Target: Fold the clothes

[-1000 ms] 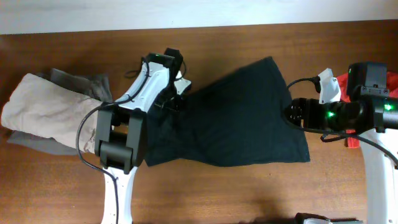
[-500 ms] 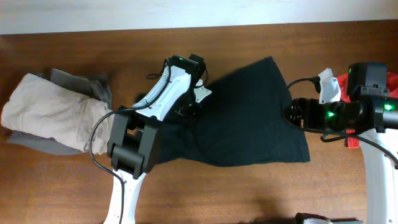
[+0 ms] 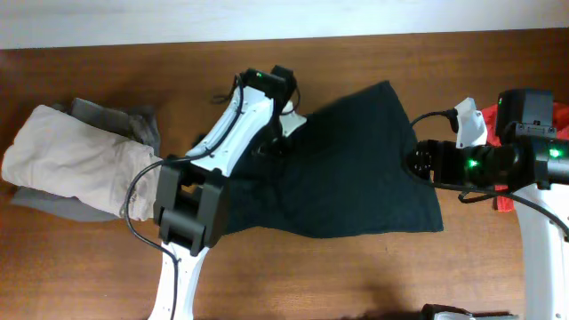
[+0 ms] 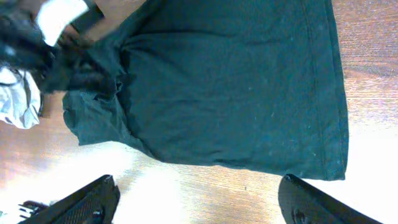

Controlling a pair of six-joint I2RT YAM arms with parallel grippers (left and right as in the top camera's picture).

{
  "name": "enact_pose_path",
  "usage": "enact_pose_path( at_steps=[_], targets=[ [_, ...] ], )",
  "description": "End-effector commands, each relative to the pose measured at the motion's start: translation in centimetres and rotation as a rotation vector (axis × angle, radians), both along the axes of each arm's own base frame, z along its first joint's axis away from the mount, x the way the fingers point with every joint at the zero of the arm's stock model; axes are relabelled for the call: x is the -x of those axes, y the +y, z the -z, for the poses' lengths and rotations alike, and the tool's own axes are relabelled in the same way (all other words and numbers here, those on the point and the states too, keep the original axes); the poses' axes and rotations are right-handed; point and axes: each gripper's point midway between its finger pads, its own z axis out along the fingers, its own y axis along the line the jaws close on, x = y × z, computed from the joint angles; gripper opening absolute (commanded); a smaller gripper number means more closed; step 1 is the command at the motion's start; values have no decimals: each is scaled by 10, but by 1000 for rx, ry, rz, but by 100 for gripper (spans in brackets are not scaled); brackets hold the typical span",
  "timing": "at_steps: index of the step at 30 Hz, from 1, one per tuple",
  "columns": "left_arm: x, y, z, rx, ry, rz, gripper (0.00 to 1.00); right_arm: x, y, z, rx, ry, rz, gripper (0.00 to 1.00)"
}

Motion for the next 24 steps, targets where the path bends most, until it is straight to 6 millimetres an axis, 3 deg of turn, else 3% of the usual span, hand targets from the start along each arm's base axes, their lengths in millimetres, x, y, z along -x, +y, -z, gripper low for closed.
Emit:
enact_pose_path(
  at_steps=[1, 6, 12, 15, 16, 18, 24],
  targets=[
    [-28, -15, -38, 76, -134, -34, 28, 4, 4, 1, -15, 13, -11, 87],
    [-63, -32, -71, 160, -276, -121, 28, 12, 6, 4, -23, 52, -8, 88],
    [-82, -41, -115, 225, -393, -126, 30, 17, 7, 5, -28, 76, -8, 93],
    [-87, -42, -130, 241, -435, -127, 45, 19, 7, 6, -29, 83, -8, 99],
    [-87, -42, -134, 247, -444, -127, 55, 19, 7, 6, -29, 85, -8, 99],
    [-82, -40, -142, 245, -445, -95, 86, 20, 7, 6, -30, 90, -8, 99],
    [-75, -34, -158, 236, -473, -17, 87, 21, 7, 6, -31, 92, -7, 99]
  ],
)
